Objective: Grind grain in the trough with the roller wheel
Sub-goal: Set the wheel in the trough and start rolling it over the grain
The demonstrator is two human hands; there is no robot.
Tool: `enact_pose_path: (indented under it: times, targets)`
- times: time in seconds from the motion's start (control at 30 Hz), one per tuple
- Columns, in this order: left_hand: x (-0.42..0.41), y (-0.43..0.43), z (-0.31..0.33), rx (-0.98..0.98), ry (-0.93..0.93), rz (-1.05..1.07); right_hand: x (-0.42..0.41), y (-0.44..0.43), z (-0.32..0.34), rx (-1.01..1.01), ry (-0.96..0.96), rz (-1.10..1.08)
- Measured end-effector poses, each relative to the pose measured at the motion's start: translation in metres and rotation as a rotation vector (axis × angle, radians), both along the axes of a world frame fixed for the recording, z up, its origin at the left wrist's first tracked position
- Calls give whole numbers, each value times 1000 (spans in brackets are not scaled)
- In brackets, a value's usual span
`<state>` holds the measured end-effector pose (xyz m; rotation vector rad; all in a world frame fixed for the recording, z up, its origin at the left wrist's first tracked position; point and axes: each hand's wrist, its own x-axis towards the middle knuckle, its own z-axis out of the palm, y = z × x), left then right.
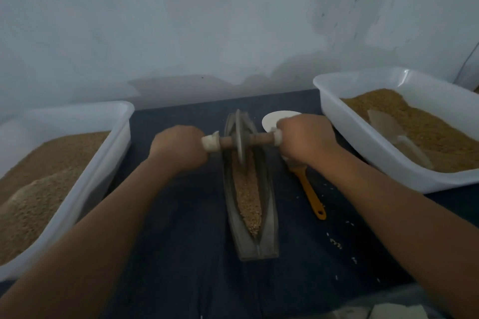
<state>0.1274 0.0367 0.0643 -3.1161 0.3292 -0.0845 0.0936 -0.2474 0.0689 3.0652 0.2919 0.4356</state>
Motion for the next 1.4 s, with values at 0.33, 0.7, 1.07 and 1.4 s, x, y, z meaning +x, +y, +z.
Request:
enact_pose_path:
  times: [0.33,0.7,1.07,1.4]
  targets:
    - [-50,16,-4,25,196,-139,-15,-5,25,-49,756,-21]
    - [7,-1,10,-29,14,34,22,6,8,-119,30,-17]
    - [-77,26,-6,-54,320,-131,-44,-20,5,-137,556,63]
    - [16,-8,11,-18,-22,27,40,1,-1,-105,30,-59]
